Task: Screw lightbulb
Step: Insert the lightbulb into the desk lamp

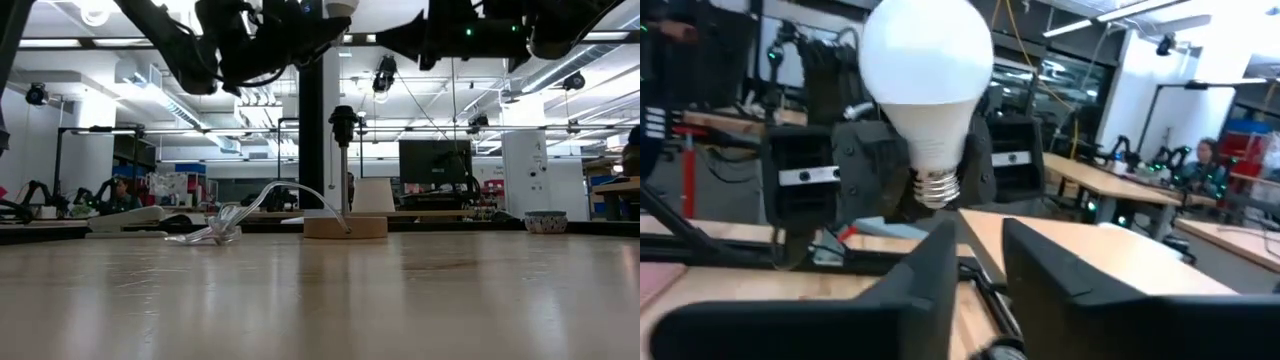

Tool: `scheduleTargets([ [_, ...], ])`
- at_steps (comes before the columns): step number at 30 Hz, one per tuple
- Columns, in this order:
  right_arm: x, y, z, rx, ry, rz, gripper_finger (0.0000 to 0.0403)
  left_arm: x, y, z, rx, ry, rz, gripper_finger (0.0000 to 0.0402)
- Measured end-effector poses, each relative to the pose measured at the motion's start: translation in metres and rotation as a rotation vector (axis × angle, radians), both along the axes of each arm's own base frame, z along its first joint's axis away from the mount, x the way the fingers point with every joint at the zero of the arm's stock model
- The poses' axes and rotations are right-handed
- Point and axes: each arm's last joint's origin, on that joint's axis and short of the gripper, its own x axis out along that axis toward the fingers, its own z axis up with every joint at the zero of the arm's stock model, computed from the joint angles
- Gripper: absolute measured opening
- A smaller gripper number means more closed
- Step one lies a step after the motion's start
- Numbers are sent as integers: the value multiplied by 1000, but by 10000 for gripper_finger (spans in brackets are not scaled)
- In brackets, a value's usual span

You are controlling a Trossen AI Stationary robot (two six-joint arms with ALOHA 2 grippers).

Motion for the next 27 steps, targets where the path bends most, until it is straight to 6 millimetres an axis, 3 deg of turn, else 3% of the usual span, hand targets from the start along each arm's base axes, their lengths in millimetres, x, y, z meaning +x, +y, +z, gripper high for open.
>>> scheduleTargets([
  [8,16,7,14,57,9,55,194,5,-12,-1,-16,25,-55,118],
  [14,35,10,25,17,55,81,251,6,-11,-4,0,50,-21,118],
  [20,46,6,31,3,63,81,266,7,-10,-6,7,73,0,118],
  [27,56,7,32,-20,70,97,248,7,-10,-7,14,82,6,118],
])
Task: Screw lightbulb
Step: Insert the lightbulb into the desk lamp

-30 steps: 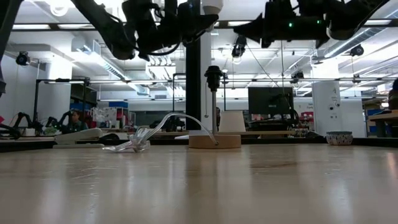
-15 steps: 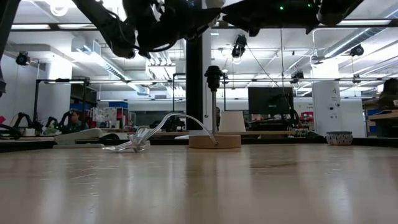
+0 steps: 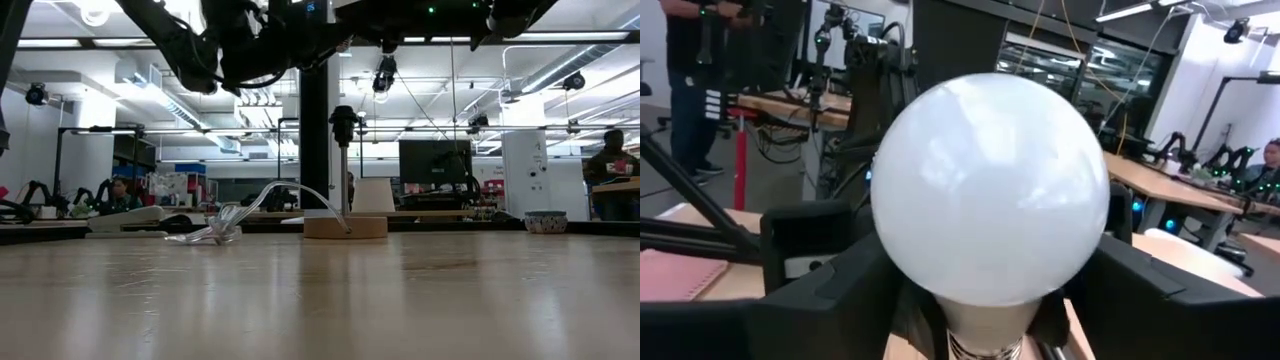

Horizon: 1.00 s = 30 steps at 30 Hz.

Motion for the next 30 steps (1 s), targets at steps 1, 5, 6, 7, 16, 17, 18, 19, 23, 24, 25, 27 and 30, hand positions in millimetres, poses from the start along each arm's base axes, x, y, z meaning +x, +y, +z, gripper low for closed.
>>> scheduleTargets([
  [1,1,0,0,0,1,0,244,0,0,0,1,0,0,118],
  [5,4,-1,0,-3,2,-1,223,0,0,0,-3,4,2,118],
  [6,4,-2,0,-2,3,-1,216,0,0,0,-4,7,3,118],
  [7,4,-2,0,1,4,-1,209,0,0,-1,-7,11,3,118],
  [16,0,-1,8,41,-41,-12,175,2,0,-9,-33,75,-3,193],
  [17,0,-1,9,41,-46,-15,173,3,0,-10,-36,84,-4,200],
  [18,-1,-1,9,43,-47,-28,171,3,0,-10,-37,87,-4,204],
  [19,-2,-2,10,46,-47,-46,167,3,0,-10,-37,91,-4,205],
  [23,-6,-5,13,91,-60,-85,153,2,2,-15,-59,152,1,200],
  [24,-9,-7,15,112,-69,-92,150,1,2,-15,-56,167,4,198],
  [25,-11,-10,15,135,-68,-102,147,0,1,-13,-44,172,8,194],
  [27,-13,-17,14,172,-56,-126,144,-6,2,-7,-29,190,21,187],
  [30,-17,-31,6,221,-23,-160,144,-16,1,2,3,251,99,173],
])
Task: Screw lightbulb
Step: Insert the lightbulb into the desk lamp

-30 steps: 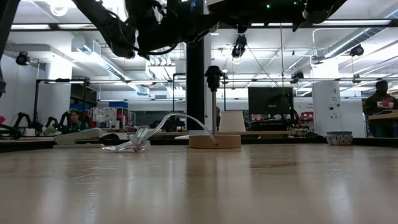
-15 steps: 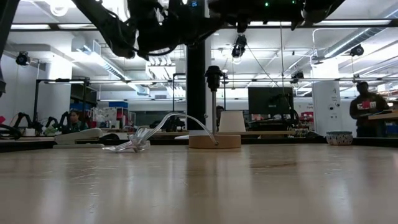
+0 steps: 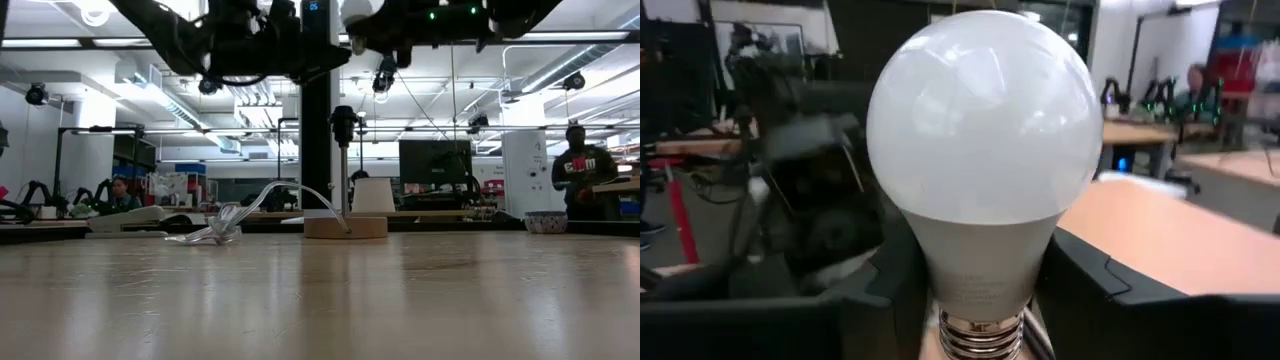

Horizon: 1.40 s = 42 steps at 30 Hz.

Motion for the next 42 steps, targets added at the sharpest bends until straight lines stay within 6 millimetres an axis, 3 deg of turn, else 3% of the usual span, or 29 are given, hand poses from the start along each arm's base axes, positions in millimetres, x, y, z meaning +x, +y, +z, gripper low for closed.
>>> scheduleTargets([
  [6,1,-23,-25,82,37,25,142,-27,1,15,130,42,285,130],
  [13,20,-37,-51,103,18,47,142,-45,13,18,125,-9,362,10],
  [22,31,-43,-69,136,22,79,142,-48,16,22,120,-89,340,1],
  [35,32,-43,-75,118,58,77,142,-35,22,4,105,-65,337,0],
  [42,31,-43,-81,87,115,73,149,-33,23,5,107,-71,333,0],
])
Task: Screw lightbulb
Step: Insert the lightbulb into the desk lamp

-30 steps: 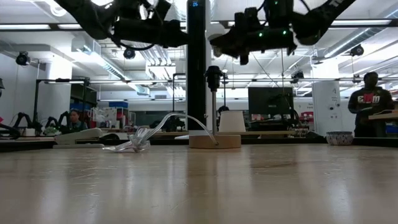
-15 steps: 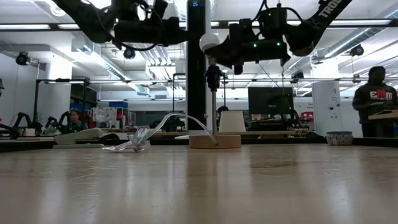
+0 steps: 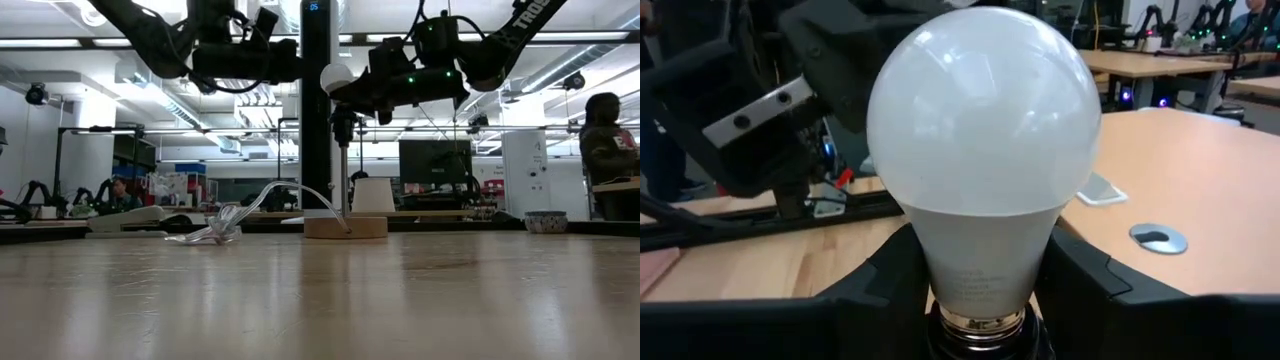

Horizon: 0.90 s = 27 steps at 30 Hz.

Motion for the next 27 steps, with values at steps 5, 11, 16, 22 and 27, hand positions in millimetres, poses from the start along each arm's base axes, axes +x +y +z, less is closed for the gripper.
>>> scheduleTargets([
  [5,0,0,-1,-11,10,1,178,1,-1,0,66,26,-41,0],
  [11,0,0,-1,-15,16,1,206,1,-1,-3,86,74,-39,0],
  [16,-1,1,-1,-19,34,-1,222,1,-1,-4,140,100,-34,0],
  [22,-7,4,4,-28,72,-12,225,2,-1,-3,181,115,-28,0],
  [27,-11,7,7,-22,106,-13,220,2,-1,-3,188,118,-27,0],
])
